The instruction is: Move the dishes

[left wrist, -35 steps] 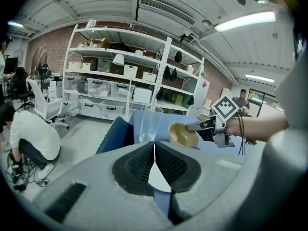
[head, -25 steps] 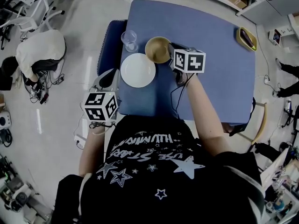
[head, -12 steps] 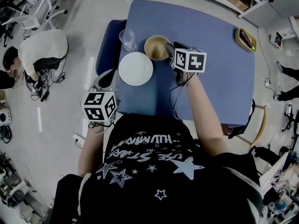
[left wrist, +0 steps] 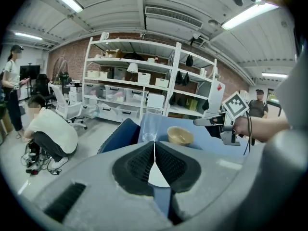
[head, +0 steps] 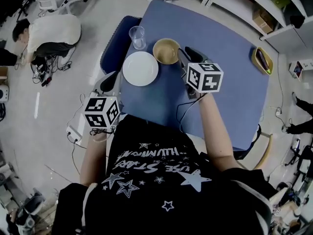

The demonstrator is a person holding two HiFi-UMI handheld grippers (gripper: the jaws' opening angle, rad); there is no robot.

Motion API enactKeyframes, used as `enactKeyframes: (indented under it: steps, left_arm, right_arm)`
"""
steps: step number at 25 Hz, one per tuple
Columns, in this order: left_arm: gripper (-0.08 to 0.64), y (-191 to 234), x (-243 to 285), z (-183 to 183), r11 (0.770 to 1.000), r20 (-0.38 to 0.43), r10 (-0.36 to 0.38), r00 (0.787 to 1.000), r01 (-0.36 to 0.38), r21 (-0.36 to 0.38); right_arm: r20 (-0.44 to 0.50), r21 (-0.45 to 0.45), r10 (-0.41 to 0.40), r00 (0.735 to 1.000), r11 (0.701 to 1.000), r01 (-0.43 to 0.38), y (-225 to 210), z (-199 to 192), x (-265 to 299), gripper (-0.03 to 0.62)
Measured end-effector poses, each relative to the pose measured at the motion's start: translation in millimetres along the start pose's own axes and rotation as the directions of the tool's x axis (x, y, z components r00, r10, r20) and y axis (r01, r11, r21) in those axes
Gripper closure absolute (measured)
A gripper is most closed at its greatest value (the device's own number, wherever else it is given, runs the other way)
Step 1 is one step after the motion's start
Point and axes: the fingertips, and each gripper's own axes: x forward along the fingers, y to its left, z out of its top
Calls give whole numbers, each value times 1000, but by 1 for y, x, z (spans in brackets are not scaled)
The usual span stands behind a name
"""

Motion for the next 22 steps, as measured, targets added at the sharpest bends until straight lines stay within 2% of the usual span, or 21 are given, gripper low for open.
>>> enactKeyframes:
  steps: [10,15,22]
  left_arm:
    - [538,17,-29,-27,992,23,96,995,-94,-84]
    - [538,26,-64,-46,980,51,148,988,-140,-138]
    - [538,13,-124,-82,978,56,145,988,-135,-160]
  right_arm:
    - [32,-84,137,990,987,-134,53,5,10,508]
    - [18,-139,187,982,973,-182,95,-1,11,526]
    - [19,-175,197,980,966,-191,146,-25,-26,555]
